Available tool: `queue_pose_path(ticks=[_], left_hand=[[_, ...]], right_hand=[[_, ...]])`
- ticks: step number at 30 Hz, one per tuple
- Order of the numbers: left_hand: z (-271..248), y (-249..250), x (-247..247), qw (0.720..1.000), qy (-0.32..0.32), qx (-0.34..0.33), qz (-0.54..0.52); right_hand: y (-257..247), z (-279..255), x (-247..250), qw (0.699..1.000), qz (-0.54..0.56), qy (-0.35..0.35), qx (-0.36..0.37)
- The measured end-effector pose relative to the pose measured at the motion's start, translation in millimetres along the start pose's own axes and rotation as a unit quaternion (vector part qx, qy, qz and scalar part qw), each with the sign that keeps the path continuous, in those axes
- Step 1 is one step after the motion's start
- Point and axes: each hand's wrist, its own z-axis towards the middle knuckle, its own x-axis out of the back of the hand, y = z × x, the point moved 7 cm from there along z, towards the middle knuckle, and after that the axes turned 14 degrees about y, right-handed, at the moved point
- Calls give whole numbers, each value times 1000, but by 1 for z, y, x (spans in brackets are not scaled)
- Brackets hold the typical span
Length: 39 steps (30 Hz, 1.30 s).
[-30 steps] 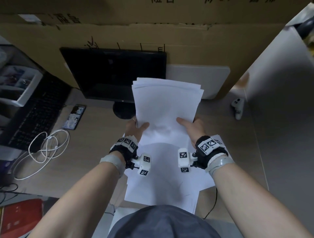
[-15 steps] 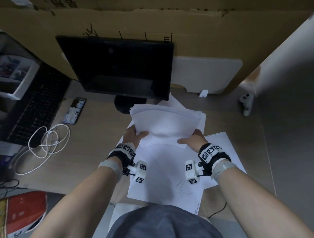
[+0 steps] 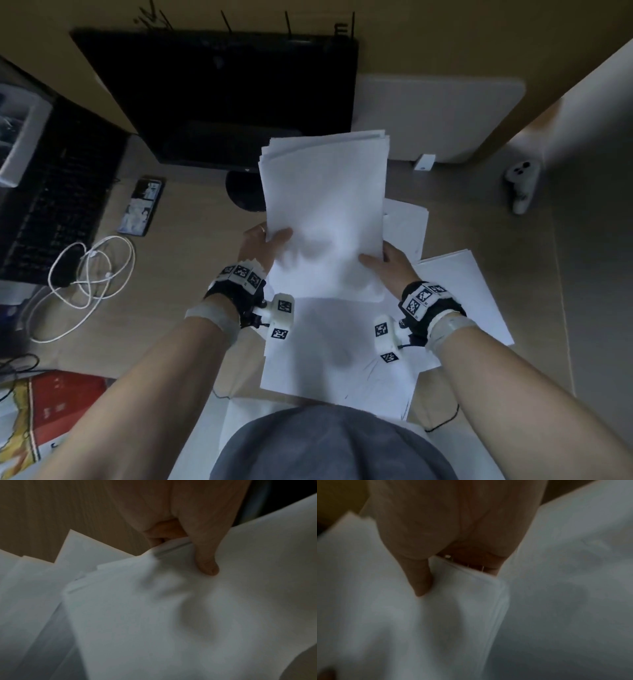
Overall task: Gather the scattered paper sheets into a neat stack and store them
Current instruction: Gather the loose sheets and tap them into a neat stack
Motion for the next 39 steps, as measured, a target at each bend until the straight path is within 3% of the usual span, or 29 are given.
queue_pose_path(ticks=[3, 7, 12, 14, 17, 22, 24, 27, 29, 33, 39], left_hand=[[3, 5, 1, 1000, -3, 24, 3], [-9, -2, 0, 999, -23, 40, -4], [-40, -47, -7, 993, -64, 88, 40], [-63, -65, -9, 982, -108, 129, 80], [-94, -103, -13, 951, -164, 252, 68], [-107, -142, -5, 944, -118, 305, 48], [-108, -154, -5, 931, -106, 348, -7], [-109, -165, -6, 926, -83, 362, -66], [-113, -173, -5, 908, -96, 399, -79], [-114, -177, 10, 887, -117, 440, -72], [-109, -170, 9, 907, -132, 399, -35]], right_hand=[[-5, -9, 5, 993, 103, 1, -58], [0, -21, 14, 993, 108, 9, -54], [44, -51, 15, 991, 97, 20, -94], [69, -61, 16, 985, 96, 41, -138], [95, -74, 11, 980, 52, 55, -182], [111, -85, 0, 972, 45, 92, -212], [117, -87, -5, 969, 49, 116, -213], [119, -91, -19, 957, 77, 127, -250], [124, -94, -24, 951, 81, 129, -270], [124, -98, -19, 961, 4, 149, -234], [117, -104, -29, 968, -62, 134, -204]])
